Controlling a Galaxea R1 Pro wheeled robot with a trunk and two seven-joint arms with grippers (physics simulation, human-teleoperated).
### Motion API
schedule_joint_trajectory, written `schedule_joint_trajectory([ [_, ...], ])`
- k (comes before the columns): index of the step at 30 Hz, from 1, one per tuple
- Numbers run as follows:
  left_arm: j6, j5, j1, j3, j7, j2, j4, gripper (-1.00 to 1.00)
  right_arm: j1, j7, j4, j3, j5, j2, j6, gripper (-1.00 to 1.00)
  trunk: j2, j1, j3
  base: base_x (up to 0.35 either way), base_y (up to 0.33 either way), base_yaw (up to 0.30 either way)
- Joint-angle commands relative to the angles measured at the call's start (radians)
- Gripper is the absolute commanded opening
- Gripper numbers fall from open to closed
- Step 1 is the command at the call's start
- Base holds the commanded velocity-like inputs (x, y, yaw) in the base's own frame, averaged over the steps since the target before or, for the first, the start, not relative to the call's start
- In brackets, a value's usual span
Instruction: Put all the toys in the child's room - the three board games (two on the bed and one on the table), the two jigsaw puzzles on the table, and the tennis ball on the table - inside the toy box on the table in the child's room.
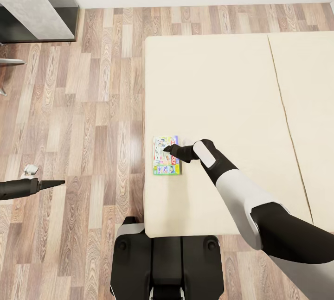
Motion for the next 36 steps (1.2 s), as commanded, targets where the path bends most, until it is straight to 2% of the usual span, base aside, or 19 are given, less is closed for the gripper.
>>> schedule_joint_trajectory([
  [1,0.011,-0.010,-0.001,0.004,-0.008,-0.001,-0.001,1.00,0.000,-0.009,-0.001,0.002,-0.010,0.000,0.002,1.00,-0.002,0.001,-0.001,0.000,0.000,0.000],
  [31,0.011,-0.010,-0.001,0.004,-0.008,-0.001,-0.001,1.00,0.000,-0.002,0.001,0.004,-0.010,0.000,0.003,1.00,-0.002,0.001,-0.001,0.000,0.000,0.000],
  [33,0.011,-0.010,-0.001,0.004,-0.008,-0.001,-0.001,1.00,0.000,0.010,0.001,0.004,-0.010,0.000,0.003,1.00,-0.002,0.001,-0.001,0.000,0.000,0.000],
  [36,0.011,-0.010,-0.001,0.004,-0.008,-0.001,-0.001,1.00,0.000,0.064,0.001,0.004,-0.010,0.000,0.002,1.00,-0.002,0.001,-0.001,0.000,0.000,0.000],
])
